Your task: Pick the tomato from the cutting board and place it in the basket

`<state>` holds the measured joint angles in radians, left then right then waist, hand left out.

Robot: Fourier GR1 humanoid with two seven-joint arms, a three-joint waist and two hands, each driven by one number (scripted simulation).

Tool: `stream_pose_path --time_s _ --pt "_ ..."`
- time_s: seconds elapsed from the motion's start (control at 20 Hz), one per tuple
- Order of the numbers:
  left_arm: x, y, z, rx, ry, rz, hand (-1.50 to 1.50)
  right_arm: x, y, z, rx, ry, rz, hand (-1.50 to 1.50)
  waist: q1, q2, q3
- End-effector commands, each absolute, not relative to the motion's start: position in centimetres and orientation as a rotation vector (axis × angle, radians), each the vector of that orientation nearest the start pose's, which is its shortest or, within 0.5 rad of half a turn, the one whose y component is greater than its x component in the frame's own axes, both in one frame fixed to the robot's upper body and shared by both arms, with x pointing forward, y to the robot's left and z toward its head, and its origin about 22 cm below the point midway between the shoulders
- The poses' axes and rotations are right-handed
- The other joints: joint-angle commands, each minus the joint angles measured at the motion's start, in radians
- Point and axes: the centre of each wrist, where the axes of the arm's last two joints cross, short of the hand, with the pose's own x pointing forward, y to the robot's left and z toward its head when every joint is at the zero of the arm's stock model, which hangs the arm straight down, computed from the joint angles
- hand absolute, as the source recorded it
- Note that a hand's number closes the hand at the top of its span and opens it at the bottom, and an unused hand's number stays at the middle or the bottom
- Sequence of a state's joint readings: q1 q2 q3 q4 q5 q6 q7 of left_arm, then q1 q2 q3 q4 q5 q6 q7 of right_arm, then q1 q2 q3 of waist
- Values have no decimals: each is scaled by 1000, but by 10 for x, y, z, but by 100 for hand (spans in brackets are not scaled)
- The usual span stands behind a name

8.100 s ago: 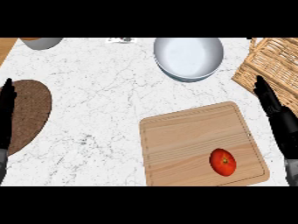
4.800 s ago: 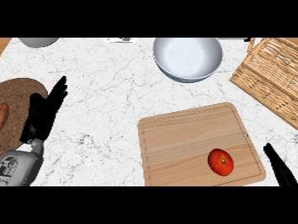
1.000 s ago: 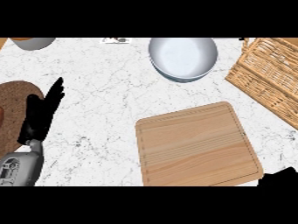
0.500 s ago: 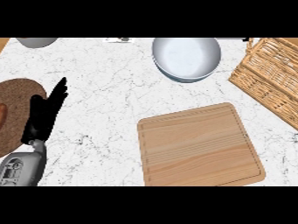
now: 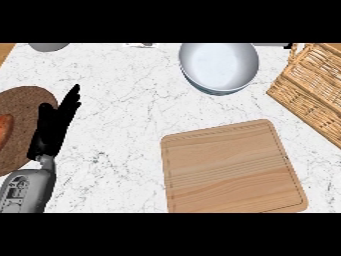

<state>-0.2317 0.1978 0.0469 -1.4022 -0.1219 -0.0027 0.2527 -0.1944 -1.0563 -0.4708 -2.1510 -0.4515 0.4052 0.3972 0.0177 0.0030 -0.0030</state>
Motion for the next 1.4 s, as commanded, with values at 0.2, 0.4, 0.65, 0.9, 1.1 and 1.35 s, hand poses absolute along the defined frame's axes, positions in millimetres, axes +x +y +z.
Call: stream_pose_path --time_s 0.2,0.4,0.65,0.9,1.1,1.35 --pt "302 272 36 249 -1379 -245 0 219 -372 359 -938 -1638 1075 150 27 10 3" --pt "313 266 39 240 -1376 -245 0 248 -382 358 -991 -1593 1070 150 25 9 2" --pt "306 270 18 255 -1373 -242 0 282 -428 320 -988 -1590 1067 150 26 11 3" --pt "299 262 18 212 -1385 -261 0 310 -448 308 -897 -1622 1118 150 39 11 3" --pt "307 264 33 248 -1380 -246 0 325 -472 284 -856 -1613 1150 150 26 8 4" --pt "305 261 22 242 -1377 -243 0 352 -464 249 -862 -1568 1203 150 20 8 3"
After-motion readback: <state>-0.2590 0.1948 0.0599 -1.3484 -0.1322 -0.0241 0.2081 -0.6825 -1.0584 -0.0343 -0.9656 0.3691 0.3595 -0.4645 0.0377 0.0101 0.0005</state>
